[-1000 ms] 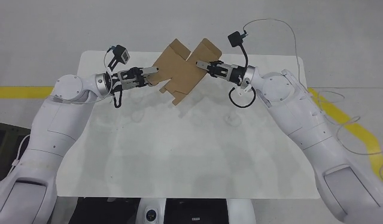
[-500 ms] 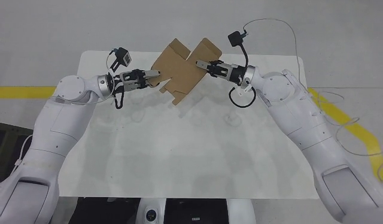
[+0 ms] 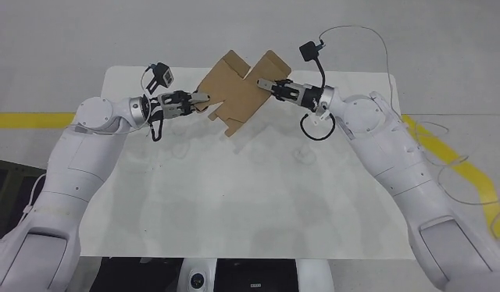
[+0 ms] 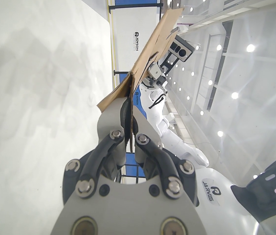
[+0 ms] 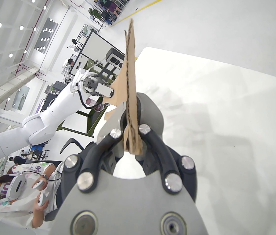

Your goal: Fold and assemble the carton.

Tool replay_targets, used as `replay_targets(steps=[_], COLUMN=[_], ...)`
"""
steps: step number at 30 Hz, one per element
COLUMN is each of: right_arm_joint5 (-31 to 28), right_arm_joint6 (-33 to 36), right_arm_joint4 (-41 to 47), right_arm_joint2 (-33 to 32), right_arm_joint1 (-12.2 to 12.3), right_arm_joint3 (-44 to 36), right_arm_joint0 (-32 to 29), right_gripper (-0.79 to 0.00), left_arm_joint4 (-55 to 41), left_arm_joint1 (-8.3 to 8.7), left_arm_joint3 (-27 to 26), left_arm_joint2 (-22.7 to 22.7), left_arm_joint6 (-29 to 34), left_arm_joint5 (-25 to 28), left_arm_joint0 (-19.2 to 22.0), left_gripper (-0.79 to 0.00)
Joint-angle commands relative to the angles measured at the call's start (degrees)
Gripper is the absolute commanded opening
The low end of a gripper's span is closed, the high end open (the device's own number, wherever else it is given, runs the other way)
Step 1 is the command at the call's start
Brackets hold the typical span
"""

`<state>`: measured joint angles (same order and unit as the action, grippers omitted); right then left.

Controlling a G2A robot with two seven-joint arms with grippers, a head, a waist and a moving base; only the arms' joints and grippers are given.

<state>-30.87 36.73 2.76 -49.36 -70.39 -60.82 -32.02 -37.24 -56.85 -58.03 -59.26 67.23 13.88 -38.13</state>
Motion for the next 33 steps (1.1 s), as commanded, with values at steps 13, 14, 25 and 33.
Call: replay_targets(steps=[13, 14, 25, 33], right_arm_joint5=[-7.7, -8.2, -7.3, -8.4], right_arm_joint6=[13.3, 14.9, 29.4, 28.3], right_arm_joint4=[2.2, 3.0, 17.4, 21.6], right_arm_joint2=[-6.9, -7.0, -1.1, 5.9], right_arm_joint1=[2.6, 2.8, 3.8, 4.4], right_arm_joint3=[1.0, 0.9, -4.2, -5.5], right_arm_joint0=[-0.6, -0.6, 1.4, 3.5], right_gripper=[0.0, 0.0, -0.443, -0.456], left_arm_joint4=[6.4, 6.9, 12.6, 13.5], left_arm_joint1=[1.15, 1.23, 2.3, 3.15], left_arm_joint3=[-6.0, -6.4, -13.5, -18.3], left_arm_joint2=[-4.0, -4.1, -5.3, -5.7], left_arm_joint6=[2.8, 3.0, 8.3, 8.1], left_arm_joint5=[8.8, 9.3, 14.8, 15.1], left_arm_joint0=[-1.7, -1.9, -4.8, -7.4], left_gripper=[-0.785, -0.785, -0.785, -0.785])
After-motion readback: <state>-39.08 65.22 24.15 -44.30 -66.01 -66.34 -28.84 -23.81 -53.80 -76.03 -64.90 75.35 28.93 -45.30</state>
